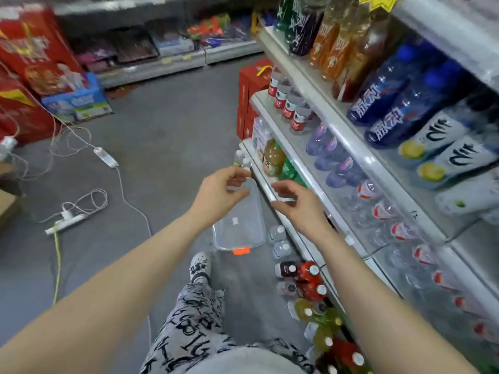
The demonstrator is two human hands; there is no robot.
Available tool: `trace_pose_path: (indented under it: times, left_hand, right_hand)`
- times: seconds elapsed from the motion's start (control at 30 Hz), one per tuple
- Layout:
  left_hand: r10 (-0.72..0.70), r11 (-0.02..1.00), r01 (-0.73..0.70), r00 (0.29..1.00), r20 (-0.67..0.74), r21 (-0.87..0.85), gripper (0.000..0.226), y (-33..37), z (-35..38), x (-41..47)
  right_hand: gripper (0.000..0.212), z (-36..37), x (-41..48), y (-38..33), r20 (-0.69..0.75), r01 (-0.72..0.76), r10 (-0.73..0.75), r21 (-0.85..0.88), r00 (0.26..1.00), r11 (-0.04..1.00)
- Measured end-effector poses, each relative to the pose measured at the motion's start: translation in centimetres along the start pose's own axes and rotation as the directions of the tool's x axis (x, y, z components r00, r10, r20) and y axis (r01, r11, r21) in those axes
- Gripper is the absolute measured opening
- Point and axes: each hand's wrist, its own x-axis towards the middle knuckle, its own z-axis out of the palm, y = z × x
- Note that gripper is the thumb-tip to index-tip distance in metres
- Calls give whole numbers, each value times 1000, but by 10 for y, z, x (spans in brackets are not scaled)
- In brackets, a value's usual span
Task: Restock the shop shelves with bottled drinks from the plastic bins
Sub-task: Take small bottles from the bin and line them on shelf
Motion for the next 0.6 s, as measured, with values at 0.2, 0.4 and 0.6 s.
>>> trace_pose_path:
  times: [0.2, 0.4, 0.6]
  left_hand:
    - [-89, 996, 87, 991, 103, 18, 32, -58, -48, 95]
    - [-179, 984, 177, 975, 130, 25, 36, -130, -52, 163]
    - [-341, 934, 353, 925, 170, -47, 46, -220, -18, 202]
  right_hand:
    - [36, 53, 96, -6, 8, -171, 170, 35, 985, 985]
    - [38, 93, 178, 22, 47, -262, 260, 40, 964, 964]
    - [40, 137, 252, 90, 110, -329, 324, 29, 940, 944]
